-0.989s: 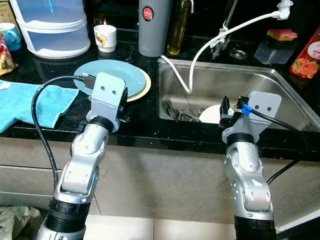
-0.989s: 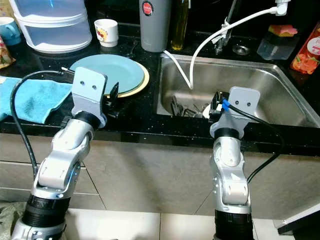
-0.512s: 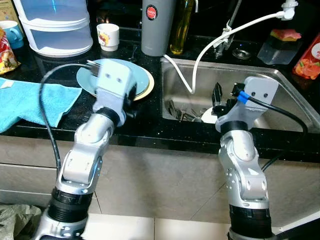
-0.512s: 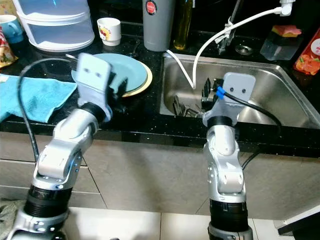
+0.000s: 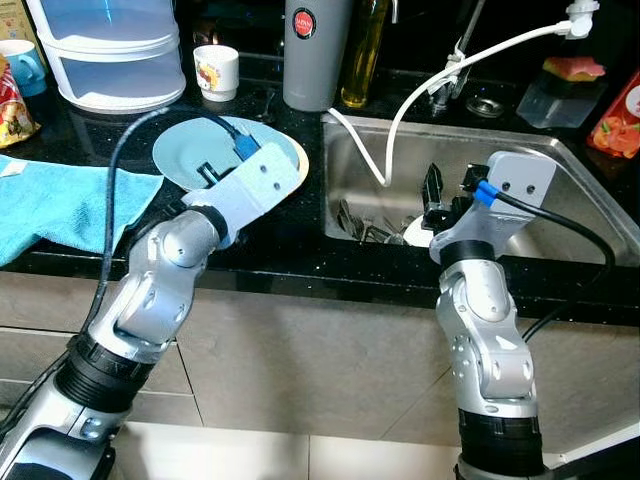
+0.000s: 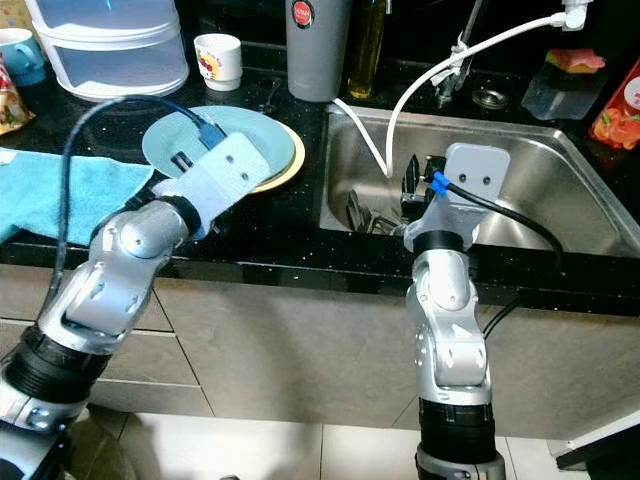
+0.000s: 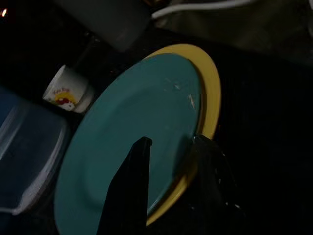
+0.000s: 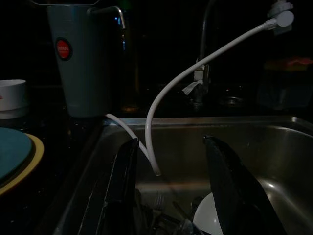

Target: Kitchen organization

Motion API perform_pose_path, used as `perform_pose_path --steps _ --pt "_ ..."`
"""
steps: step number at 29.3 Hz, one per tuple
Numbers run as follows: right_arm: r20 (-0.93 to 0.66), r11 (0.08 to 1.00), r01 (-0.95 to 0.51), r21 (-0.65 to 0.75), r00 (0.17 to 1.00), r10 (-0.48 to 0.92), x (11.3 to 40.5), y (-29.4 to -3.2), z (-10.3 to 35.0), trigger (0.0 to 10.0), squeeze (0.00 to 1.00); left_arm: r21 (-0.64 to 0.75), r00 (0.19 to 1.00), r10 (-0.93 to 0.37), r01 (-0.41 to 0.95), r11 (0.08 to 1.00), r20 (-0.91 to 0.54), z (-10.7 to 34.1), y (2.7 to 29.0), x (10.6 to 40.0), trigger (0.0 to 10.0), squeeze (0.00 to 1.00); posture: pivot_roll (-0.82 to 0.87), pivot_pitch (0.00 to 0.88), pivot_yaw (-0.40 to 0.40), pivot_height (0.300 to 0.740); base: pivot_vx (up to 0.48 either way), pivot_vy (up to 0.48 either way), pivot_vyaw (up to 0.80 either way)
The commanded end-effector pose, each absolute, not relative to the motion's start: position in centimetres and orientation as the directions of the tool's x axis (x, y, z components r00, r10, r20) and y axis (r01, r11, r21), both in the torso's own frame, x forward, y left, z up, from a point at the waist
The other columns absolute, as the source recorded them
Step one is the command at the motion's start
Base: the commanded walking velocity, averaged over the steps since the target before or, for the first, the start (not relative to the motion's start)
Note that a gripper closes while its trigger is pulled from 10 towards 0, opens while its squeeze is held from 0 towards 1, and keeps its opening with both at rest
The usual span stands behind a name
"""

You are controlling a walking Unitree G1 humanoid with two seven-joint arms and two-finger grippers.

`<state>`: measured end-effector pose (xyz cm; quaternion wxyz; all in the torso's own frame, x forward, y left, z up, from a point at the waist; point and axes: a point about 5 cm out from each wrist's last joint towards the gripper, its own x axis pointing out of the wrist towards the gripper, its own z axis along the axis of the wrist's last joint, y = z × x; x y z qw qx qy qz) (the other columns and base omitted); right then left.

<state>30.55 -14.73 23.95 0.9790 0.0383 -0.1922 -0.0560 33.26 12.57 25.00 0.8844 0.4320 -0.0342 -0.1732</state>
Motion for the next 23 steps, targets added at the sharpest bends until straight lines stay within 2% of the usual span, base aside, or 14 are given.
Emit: perform_pose_path --steps 1,5,9,11,13,18,23 --pt "0.358 0.991 0.092 0.101 0.926 -0.123 30.6 -14.7 23.7 10.0 0.00 0.819 0.926 -0.360 0.292 0.494 -0.114 25.2 12.4 33.5 10.0 0.00 0.21 0.028 -0.049 0.740 0.000 0.000 0.00" --pt "0.359 0.990 0.096 0.102 0.925 -0.127 30.6 -14.9 23.7 10.0 0.00 0.846 0.917 -0.380 0.298 0.441 -0.125 25.8 12.2 34.2 10.0 0.00 0.22 0.027 -0.045 0.740 0.000 0.000 0.00" --pt "0.357 0.990 0.099 0.103 0.925 -0.130 30.6 -14.9 23.7 10.0 0.00 0.774 0.902 -0.422 0.331 0.541 -0.091 26.4 11.5 34.4 10.0 0.00 0.21 0.030 -0.041 0.740 0.000 0.000 0.00" --pt "0.356 0.989 0.102 0.104 0.925 -0.133 30.5 -14.9 23.6 10.0 0.00 0.687 0.905 -0.425 0.301 0.662 0.013 27.0 10.7 34.3 10.0 0.00 0.21 0.036 -0.039 0.740 0.000 0.000 0.00" --pt "0.353 0.989 0.105 0.105 0.926 -0.136 30.5 -15.0 23.6 10.0 0.00 0.645 0.903 -0.424 0.287 0.709 0.064 27.3 10.4 34.2 10.0 0.00 0.21 0.038 -0.040 0.740 0.000 0.000 0.00" --pt "0.349 0.989 0.108 0.103 0.927 -0.138 30.4 -15.1 23.4 10.0 0.00 0.635 0.888 -0.445 0.277 0.721 0.117 28.0 10.0 33.9 10.0 0.00 0.21 0.042 -0.041 0.740 0.000 0.000 0.00" --pt "0.348 0.989 0.109 0.103 0.927 -0.139 30.4 -15.1 23.4 10.0 0.00 0.608 0.891 -0.432 0.267 0.747 0.140 28.4 10.4 34.2 10.0 0.00 0.21 0.045 -0.039 0.740 0.000 -0.395 0.00"
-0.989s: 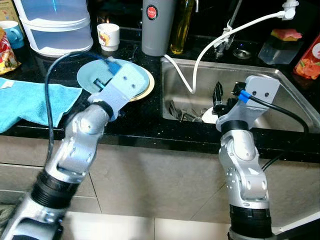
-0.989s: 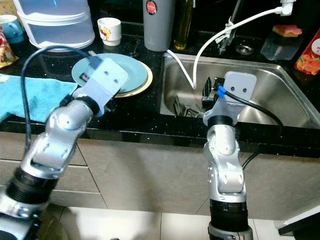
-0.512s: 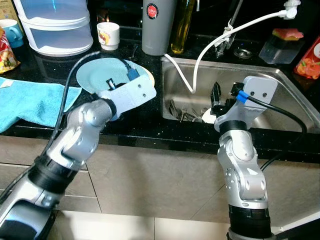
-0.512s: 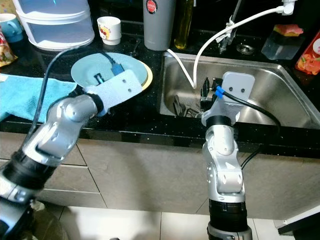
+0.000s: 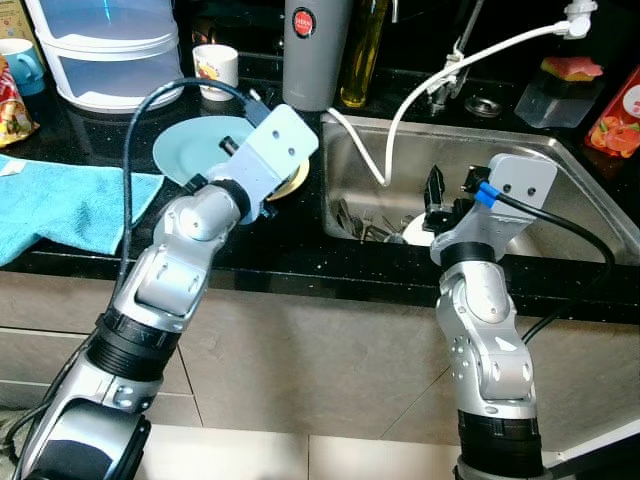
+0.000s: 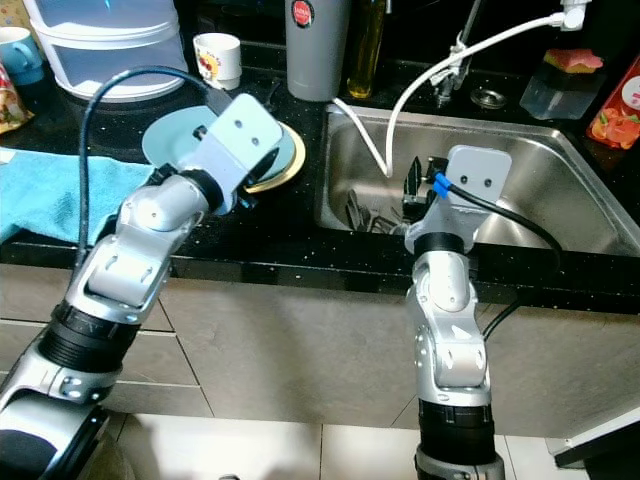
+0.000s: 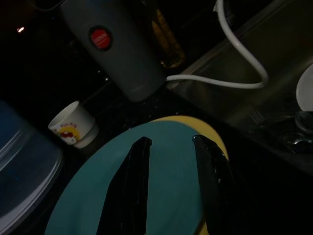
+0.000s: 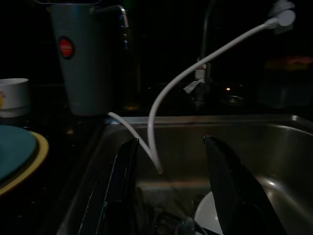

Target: Kitchen organization

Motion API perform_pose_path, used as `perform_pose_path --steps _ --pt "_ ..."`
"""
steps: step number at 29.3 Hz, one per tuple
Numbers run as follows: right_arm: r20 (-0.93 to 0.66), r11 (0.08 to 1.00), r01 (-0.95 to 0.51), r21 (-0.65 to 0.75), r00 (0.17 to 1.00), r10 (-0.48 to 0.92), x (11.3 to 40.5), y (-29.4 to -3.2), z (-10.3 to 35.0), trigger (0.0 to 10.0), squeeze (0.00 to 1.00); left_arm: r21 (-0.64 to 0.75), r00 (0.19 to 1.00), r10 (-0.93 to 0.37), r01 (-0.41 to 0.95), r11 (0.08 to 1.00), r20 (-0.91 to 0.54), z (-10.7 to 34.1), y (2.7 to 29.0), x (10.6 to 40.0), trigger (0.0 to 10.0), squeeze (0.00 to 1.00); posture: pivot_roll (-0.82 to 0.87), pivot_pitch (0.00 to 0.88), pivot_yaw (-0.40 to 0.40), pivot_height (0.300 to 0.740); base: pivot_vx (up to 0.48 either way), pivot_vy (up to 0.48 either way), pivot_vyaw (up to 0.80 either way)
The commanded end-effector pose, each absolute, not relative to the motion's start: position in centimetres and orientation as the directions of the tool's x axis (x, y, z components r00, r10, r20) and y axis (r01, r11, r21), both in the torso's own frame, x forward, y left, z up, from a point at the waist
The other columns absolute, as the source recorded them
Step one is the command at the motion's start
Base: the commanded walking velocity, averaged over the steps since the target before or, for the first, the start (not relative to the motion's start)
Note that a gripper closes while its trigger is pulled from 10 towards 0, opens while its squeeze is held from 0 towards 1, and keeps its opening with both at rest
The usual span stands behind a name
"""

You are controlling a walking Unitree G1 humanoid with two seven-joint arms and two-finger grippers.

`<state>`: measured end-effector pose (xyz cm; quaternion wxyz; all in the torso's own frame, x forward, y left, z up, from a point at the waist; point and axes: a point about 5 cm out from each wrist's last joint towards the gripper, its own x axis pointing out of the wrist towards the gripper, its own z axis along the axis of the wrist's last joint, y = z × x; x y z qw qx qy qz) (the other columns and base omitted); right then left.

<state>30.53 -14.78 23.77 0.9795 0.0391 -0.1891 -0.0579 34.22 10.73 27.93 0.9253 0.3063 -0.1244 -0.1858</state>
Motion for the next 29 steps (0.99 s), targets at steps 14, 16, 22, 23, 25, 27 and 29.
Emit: perform_pose_path --steps 14,16,22,23,25,27,29 --pt "0.344 0.989 0.113 0.099 0.928 -0.141 30.28 -15.21 23.30 10.0 0.00 0.597 0.905 -0.398 0.239 0.766 0.148 28.36 10.81 34.54 10.0 0.00 0.20 0.049 -0.042 0.740 0.168 -0.306 0.00" --pt "0.344 0.989 0.113 0.099 0.928 -0.141 30.27 -15.21 23.30 10.0 0.00 0.591 0.909 -0.391 0.235 0.772 0.148 28.35 10.91 34.62 10.0 0.00 0.20 0.049 -0.042 0.740 0.000 0.000 0.00" --pt "0.343 0.989 0.113 0.098 0.929 -0.141 30.26 -15.21 23.27 10.0 0.00 0.563 0.910 -0.393 0.259 0.785 0.129 28.27 11.01 34.69 10.0 0.00 0.20 0.050 -0.042 0.740 0.000 0.000 0.00" --pt "0.343 0.989 0.114 0.098 0.929 -0.141 30.26 -15.21 23.27 10.0 0.00 0.558 0.909 -0.397 0.266 0.786 0.126 28.26 10.98 34.67 10.0 0.00 0.20 0.050 -0.042 0.740 0.000 0.000 0.00" --pt "0.342 0.989 0.114 0.098 0.929 -0.141 30.25 -15.21 23.26 10.0 0.00 0.555 0.908 -0.400 0.271 0.787 0.124 28.26 10.95 34.64 10.0 0.00 0.20 0.050 -0.042 0.740 0.000 0.000 0.00" --pt "0.343 0.989 0.114 0.098 0.929 -0.141 30.25 -15.21 23.26 10.0 0.00 0.555 0.908 -0.402 0.273 0.786 0.123 28.24 10.93 34.64 10.0 0.00 0.20 0.050 -0.042 0.740 0.000 0.000 0.00" --pt "0.343 0.989 0.114 0.098 0.929 -0.141 30.24 -15.23 23.27 10.0 0.00 0.545 0.909 -0.399 0.275 0.792 0.121 28.22 10.95 34.68 10.0 0.00 0.20 0.051 -0.042 0.740 0.000 0.000 0.00"
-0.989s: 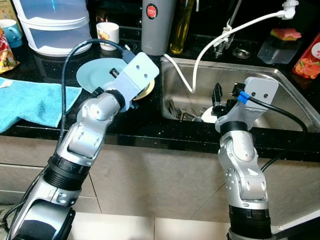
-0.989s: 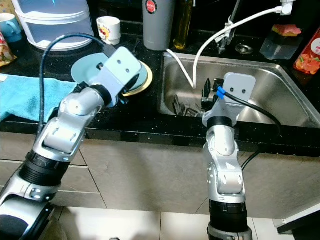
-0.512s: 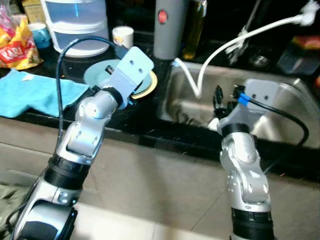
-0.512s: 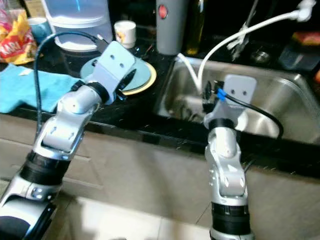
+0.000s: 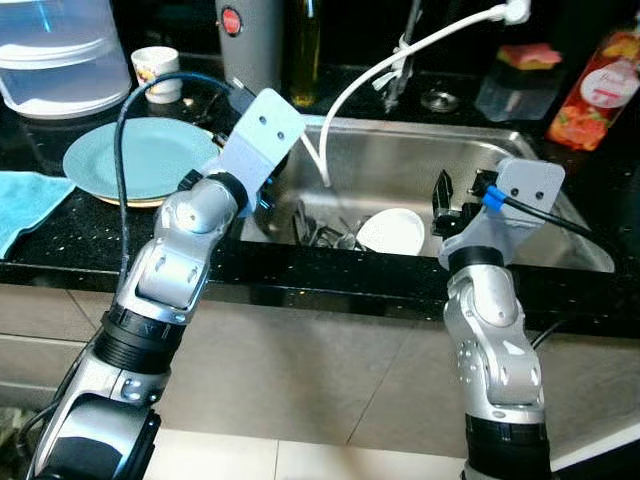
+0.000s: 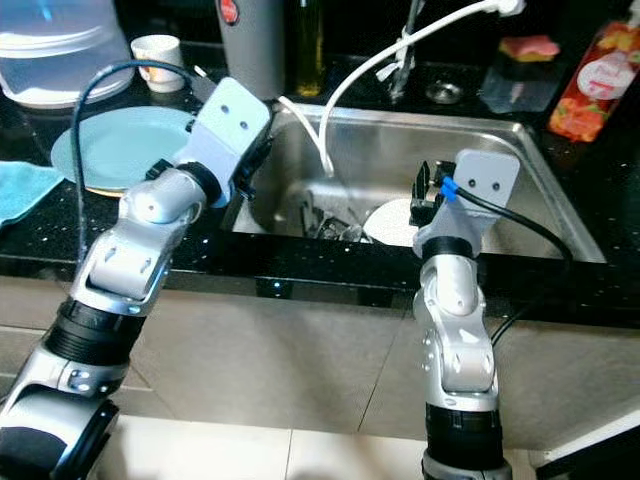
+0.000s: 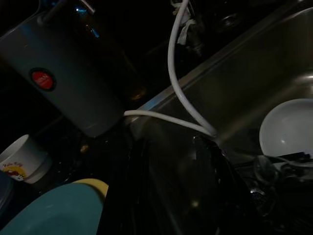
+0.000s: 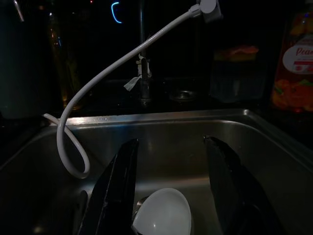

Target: Kitchen organization

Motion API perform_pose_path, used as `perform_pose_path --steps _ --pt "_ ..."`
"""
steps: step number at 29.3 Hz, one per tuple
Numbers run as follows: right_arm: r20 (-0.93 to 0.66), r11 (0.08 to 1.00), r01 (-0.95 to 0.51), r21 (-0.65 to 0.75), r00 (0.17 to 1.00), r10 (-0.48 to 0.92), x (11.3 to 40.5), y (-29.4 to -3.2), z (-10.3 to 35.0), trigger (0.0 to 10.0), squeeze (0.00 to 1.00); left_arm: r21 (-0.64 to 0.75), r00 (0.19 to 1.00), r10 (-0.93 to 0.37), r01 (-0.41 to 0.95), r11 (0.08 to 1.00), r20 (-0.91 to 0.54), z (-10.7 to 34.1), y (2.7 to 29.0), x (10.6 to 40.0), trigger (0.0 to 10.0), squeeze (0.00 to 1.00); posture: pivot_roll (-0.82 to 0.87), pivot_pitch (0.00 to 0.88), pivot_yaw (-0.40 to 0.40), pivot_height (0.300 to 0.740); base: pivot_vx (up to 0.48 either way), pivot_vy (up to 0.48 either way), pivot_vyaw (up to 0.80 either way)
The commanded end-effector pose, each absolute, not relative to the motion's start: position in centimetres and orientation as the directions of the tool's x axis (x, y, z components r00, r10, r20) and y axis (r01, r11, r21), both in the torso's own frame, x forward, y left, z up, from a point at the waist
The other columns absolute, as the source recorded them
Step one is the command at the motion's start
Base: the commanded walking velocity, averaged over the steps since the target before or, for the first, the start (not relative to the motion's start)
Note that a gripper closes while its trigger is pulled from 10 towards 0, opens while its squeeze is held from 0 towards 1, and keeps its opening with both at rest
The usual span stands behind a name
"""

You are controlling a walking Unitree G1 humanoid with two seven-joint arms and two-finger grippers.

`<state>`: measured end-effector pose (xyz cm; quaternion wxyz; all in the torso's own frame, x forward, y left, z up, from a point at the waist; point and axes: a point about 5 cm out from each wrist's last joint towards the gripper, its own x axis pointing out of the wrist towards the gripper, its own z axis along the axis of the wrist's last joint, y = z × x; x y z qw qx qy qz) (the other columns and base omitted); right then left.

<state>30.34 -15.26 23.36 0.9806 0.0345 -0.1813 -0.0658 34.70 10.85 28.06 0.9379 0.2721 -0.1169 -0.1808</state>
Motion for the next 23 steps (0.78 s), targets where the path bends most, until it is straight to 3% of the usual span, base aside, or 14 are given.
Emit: perform_pose_path --steps 1,7,12,15,21,23 --pt "0.343 0.989 0.114 0.098 0.929 -0.141 30.2 -15.2 23.3 10.0 0.00 0.532 0.910 -0.397 0.280 0.799 0.117 28.2 11.0 34.7 10.0 0.00 0.20 0.051 -0.042 0.740 0.000 0.000 0.00" --pt "0.342 0.989 0.113 0.098 0.929 -0.140 30.2 -15.2 23.3 10.0 0.00 0.508 0.921 -0.381 0.291 0.811 0.081 28.2 11.3 34.9 10.0 0.00 0.20 0.052 -0.042 0.740 0.000 0.000 0.00" --pt "0.336 0.991 0.092 0.100 0.934 -0.121 30.3 -15.0 23.3 10.0 0.00 0.596 0.936 -0.344 0.316 0.738 -0.070 27.7 12.9 34.7 10.0 0.00 0.22 0.059 -0.047 0.740 0.000 0.000 0.00" --pt "0.339 0.994 0.055 0.096 0.937 -0.085 30.5 -14.6 23.5 10.0 0.00 0.680 0.929 -0.335 0.346 0.646 -0.155 27.3 14.1 34.0 10.0 0.00 0.23 0.063 -0.051 0.740 0.000 0.000 0.00" --pt "0.342 0.995 0.026 0.096 0.938 -0.058 30.7 -14.0 23.6 10.0 0.00 0.755 0.960 -0.221 0.271 0.596 -0.170 26.8 16.1 33.7 10.0 0.00 0.24 0.063 -0.054 0.740 0.000 0.000 0.00" --pt "0.342 0.995 0.021 0.097 0.938 -0.053 30.8 -13.9 23.6 10.0 0.00 0.803 0.967 -0.184 0.248 0.543 -0.174 26.5 16.5 33.9 10.0 0.00 0.24 0.059 -0.052 0.740 0.000 0.000 0.00"
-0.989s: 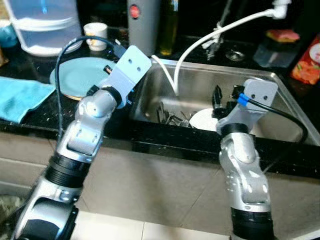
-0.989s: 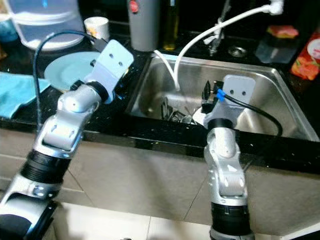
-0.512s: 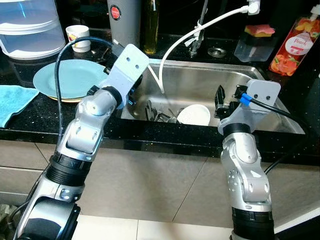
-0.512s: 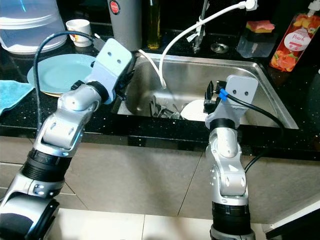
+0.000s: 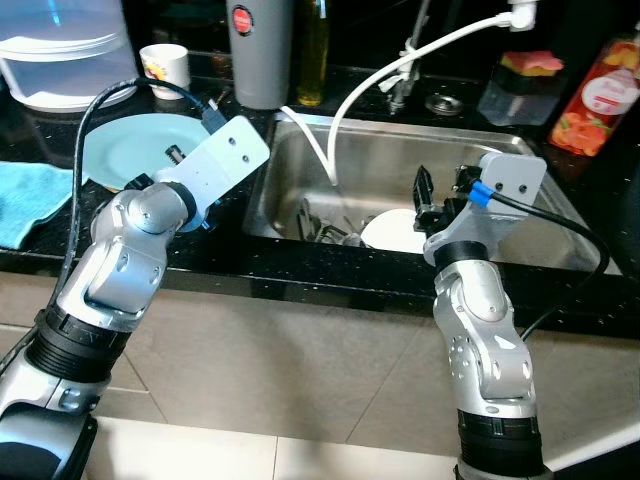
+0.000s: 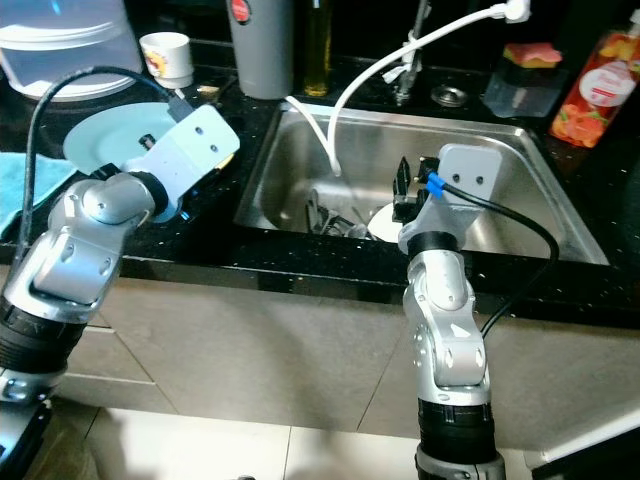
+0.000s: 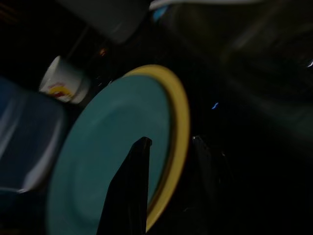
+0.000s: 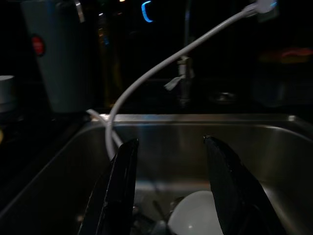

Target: Kitchen organization

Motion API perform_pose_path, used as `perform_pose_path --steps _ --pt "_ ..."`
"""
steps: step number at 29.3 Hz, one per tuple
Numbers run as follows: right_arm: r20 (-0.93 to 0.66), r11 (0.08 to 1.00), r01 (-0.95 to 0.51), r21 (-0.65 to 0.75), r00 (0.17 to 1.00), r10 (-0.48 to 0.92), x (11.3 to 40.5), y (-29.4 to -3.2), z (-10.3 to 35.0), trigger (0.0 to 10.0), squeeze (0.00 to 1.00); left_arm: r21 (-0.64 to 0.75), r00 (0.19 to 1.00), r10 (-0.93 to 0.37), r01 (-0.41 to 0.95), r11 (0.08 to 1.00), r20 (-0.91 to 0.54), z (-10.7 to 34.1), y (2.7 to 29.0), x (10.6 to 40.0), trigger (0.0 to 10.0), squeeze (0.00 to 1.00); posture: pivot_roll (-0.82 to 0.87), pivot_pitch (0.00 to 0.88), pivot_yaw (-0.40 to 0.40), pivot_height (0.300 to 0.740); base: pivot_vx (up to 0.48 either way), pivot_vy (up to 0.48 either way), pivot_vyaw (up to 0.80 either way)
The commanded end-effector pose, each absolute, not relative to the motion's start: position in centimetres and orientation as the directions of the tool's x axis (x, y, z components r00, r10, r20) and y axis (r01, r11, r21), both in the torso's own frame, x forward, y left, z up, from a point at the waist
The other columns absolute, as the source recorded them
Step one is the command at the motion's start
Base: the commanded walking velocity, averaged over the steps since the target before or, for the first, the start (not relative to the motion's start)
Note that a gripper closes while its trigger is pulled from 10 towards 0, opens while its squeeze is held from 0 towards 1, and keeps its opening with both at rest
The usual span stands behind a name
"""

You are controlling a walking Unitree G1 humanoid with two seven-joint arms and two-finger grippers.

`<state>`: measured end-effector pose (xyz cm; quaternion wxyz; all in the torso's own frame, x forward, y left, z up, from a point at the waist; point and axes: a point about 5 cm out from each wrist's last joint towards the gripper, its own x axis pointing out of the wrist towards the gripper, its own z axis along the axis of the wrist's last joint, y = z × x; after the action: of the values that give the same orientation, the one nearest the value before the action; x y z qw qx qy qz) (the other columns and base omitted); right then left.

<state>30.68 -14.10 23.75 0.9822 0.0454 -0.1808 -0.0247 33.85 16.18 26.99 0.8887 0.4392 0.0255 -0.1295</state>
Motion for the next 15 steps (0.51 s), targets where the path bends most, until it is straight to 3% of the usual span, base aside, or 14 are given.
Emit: perform_pose_path --steps 1,8,15 --pt "0.342 0.995 0.020 0.097 0.938 -0.052 30.8 -13.9 23.6 10.0 0.00 0.825 0.971 -0.161 0.233 0.515 -0.174 26.5 16.8 34.1 10.0 0.00 0.24 0.056 -0.050 0.740 0.000 0.000 0.00" --pt "0.335 0.995 0.000 0.099 0.942 -0.033 31.0 -13.6 23.4 10.0 0.00 0.859 0.976 -0.097 0.220 0.463 -0.197 26.8 18.2 34.8 10.0 0.00 0.24 0.045 -0.042 0.740 0.000 0.000 0.00" --pt "0.325 0.962 -0.265 0.059 0.917 0.233 31.0 -9.8 23.7 10.0 0.00 0.866 0.961 -0.093 0.273 0.418 -0.259 26.4 18.8 35.2 10.0 0.00 0.24 0.034 -0.044 0.740 0.000 0.000 0.00"
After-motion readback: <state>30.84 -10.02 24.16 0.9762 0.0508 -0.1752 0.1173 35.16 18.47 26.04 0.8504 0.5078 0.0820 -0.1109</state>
